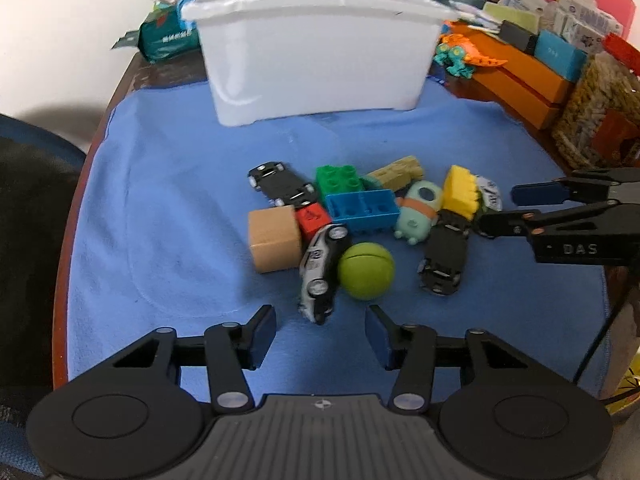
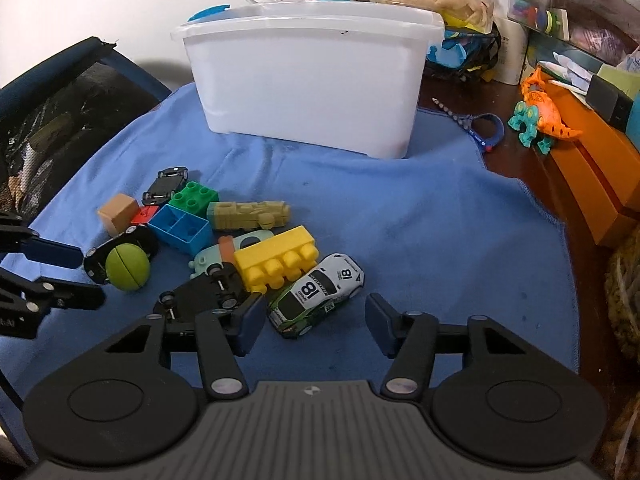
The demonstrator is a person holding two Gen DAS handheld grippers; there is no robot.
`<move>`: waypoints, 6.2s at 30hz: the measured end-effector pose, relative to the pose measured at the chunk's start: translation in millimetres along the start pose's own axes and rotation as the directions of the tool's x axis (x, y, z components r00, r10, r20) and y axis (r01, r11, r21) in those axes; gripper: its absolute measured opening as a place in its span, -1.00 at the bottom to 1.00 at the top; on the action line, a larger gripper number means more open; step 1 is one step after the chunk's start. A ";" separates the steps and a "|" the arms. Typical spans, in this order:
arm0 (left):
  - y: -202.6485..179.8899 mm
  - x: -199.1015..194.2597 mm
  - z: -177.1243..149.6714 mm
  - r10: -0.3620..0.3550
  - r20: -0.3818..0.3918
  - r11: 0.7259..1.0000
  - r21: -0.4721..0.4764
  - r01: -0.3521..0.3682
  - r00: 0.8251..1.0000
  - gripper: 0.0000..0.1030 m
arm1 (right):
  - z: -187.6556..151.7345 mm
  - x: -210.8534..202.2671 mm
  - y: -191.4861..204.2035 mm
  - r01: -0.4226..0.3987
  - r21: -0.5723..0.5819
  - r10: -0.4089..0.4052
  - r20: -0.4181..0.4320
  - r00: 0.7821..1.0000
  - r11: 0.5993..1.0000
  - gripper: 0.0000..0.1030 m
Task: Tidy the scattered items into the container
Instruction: 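Grasp one white toy car with the left tool while the right tool grasps another, then carry both white cars over the bin and open both tools, then move both open tools back down to the remaining toys, then grasp the tan wooden cube with the left tool while the right tool grasps the green ball, then carry the cube and ball over the bin and release both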
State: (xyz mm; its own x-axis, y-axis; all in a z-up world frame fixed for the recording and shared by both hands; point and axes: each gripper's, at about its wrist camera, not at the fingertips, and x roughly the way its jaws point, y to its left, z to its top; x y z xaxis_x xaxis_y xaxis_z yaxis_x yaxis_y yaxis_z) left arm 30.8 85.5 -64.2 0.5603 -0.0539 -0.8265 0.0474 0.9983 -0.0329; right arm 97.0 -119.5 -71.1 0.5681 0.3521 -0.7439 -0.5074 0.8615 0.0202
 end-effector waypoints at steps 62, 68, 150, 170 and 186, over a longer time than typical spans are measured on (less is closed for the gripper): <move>21.5 47.0 251.2 0.045 0.236 0.994 0.088 -0.067 0.971 -0.51 | 206.6 54.9 -26.0 0.080 0.059 -0.090 0.209 0.974 0.995 0.02; 25.1 53.6 250.8 0.041 0.225 0.996 0.072 -0.058 0.973 -0.03 | 207.2 63.7 -21.4 0.114 0.036 -0.119 0.164 0.979 0.993 0.38; 3.8 17.2 34.5 0.128 0.125 0.991 0.031 -0.132 0.984 -0.34 | 10.0 9.1 78.1 -0.182 -0.275 0.196 0.024 0.980 0.944 -0.27; -16.7 -36.2 105.4 0.122 0.319 0.985 0.081 -0.155 0.940 -0.33 | 78.8 -42.1 34.6 -0.008 -0.217 0.073 0.293 0.953 0.976 -0.27; -9.6 14.8 218.6 0.129 0.357 0.985 0.062 -0.162 0.925 -0.33 | 175.6 0.4 -22.3 0.134 0.028 -0.133 0.420 0.898 0.991 -0.27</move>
State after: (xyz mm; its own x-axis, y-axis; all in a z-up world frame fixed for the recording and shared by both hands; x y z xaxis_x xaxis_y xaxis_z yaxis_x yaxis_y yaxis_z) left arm 219.4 70.6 46.8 0.8196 0.0718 -0.5684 0.0073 0.9907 0.1358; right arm 222.2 -74.3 45.5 0.8495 0.3552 -0.3902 -0.4087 0.9106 -0.0609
